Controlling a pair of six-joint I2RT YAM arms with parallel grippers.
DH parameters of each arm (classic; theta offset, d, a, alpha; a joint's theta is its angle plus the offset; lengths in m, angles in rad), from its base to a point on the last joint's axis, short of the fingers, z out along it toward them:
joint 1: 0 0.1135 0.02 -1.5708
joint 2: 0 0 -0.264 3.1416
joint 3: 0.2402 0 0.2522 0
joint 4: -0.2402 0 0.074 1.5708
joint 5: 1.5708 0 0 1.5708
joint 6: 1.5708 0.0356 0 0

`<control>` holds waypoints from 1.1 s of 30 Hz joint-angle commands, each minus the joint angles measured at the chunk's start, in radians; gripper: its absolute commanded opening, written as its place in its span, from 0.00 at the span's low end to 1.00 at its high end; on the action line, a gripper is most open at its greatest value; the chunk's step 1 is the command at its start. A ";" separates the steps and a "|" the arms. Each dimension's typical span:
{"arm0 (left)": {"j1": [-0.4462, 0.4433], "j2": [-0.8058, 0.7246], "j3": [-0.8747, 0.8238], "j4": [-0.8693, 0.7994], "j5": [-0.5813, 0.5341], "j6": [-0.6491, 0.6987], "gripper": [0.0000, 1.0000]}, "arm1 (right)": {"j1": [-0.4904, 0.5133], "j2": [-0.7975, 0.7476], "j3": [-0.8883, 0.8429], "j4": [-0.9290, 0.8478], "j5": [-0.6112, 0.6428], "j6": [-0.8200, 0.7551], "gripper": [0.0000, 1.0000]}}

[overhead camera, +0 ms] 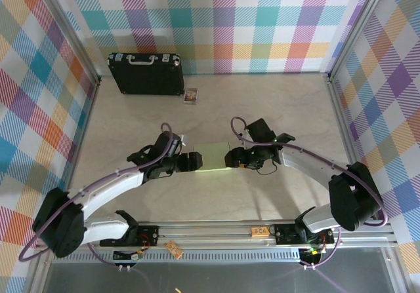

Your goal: Fold the paper box

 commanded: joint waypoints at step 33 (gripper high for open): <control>0.083 0.290 0.041 0.004 0.072 0.119 0.60 | -0.023 0.121 0.063 -0.099 0.081 -0.146 0.65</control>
